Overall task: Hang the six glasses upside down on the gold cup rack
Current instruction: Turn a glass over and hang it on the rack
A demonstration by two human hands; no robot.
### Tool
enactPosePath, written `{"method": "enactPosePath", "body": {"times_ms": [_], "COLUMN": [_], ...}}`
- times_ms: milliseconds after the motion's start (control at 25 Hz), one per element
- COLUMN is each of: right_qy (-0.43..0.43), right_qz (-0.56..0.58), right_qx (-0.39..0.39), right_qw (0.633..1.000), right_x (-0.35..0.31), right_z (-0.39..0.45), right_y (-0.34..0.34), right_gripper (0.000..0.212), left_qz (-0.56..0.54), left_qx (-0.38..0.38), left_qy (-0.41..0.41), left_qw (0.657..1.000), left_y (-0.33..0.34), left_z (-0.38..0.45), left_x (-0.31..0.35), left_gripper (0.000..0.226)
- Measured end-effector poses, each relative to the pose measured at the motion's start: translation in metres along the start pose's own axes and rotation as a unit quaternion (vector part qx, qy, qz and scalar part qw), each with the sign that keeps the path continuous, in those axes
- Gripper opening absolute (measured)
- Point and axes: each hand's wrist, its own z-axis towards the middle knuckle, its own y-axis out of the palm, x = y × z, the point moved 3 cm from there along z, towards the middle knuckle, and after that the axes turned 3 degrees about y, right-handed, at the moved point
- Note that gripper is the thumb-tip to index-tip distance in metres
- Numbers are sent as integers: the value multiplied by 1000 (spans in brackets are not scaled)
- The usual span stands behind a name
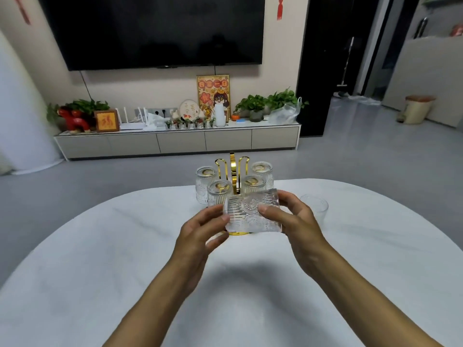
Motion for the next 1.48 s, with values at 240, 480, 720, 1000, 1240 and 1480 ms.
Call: {"method": "enactPosePath", "body": {"times_ms": [240, 480, 720, 1000, 1240, 1480], "right_qy": [-4, -71, -188, -223, -236, -233], "right_qz": [81, -132, -524, -508, -514, -522], "right_qx": [-84, -86, -47, -26, -24, -15], "right_qw": [993, 985, 829, 831, 824, 820], "right_x": [-21, -53, -39, -28, -28, -25], "right_z": [31, 125, 192, 195, 192, 194], "right_y": [40, 45, 70, 67, 64, 64], "right_gripper": [67, 49, 34, 32, 32, 33], "left_qz": [-40, 4, 254, 361, 448, 517], "left_qx": [-15, 47, 108, 65, 74, 53], "left_qy": [28, 123, 171, 122, 80, 62], "left_qw": [999, 991, 946, 922, 887, 852], "left_y": [-22, -56, -52, -27, -18, -14], "left_z": [32, 118, 210, 267, 292, 293], "left_x": [44, 110, 125, 90, 60, 30], "left_gripper": [56, 52, 83, 80, 77, 80]}}
